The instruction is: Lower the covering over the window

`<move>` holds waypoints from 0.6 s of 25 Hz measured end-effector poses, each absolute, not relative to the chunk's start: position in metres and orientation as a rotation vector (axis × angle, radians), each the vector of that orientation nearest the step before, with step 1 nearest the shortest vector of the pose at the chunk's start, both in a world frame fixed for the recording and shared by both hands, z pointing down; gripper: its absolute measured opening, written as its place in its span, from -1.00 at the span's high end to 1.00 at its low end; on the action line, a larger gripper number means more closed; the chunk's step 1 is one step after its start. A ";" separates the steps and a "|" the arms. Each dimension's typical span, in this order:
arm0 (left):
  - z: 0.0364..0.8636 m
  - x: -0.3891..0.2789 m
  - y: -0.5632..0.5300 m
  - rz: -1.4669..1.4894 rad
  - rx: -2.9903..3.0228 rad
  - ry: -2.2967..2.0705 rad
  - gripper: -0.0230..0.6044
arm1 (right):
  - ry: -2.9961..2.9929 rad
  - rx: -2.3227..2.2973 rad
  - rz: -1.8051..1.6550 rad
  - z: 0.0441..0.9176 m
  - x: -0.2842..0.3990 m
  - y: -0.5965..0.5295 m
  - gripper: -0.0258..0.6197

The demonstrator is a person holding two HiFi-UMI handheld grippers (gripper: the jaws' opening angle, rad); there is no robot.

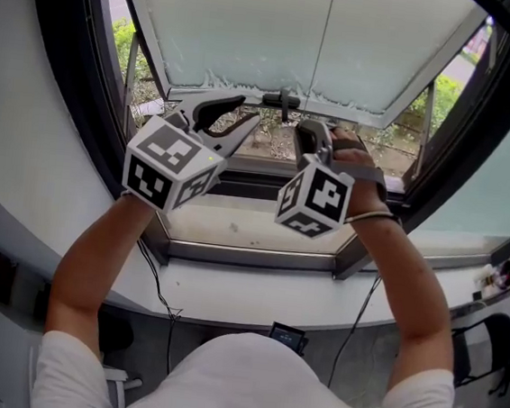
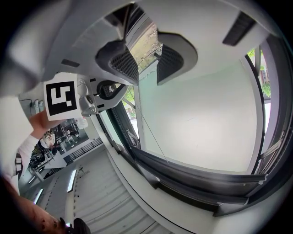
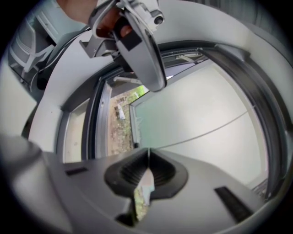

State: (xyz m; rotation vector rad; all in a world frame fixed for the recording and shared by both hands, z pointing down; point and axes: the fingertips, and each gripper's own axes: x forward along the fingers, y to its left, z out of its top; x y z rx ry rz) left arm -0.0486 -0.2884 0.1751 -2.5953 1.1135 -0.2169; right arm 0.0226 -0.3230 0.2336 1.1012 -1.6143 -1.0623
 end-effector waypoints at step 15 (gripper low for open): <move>0.185 -0.043 -0.281 -0.304 -2.545 1.078 0.53 | -1.554 0.968 -0.959 0.315 0.031 -0.305 0.85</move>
